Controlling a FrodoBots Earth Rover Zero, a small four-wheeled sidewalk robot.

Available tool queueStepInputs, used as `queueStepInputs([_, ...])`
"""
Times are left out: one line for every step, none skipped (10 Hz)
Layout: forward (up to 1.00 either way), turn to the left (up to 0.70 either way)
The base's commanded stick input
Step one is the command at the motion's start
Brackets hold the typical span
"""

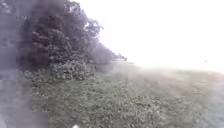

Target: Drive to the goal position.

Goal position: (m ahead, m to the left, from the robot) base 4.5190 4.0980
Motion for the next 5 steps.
queueStepInputs([0.6,-0.15])
queueStepInputs([0.6,-0.15])
queueStepInputs([0.6,-0.15])
queueStepInputs([0.6,-0.15])
queueStepInputs([0.6,-0.15])
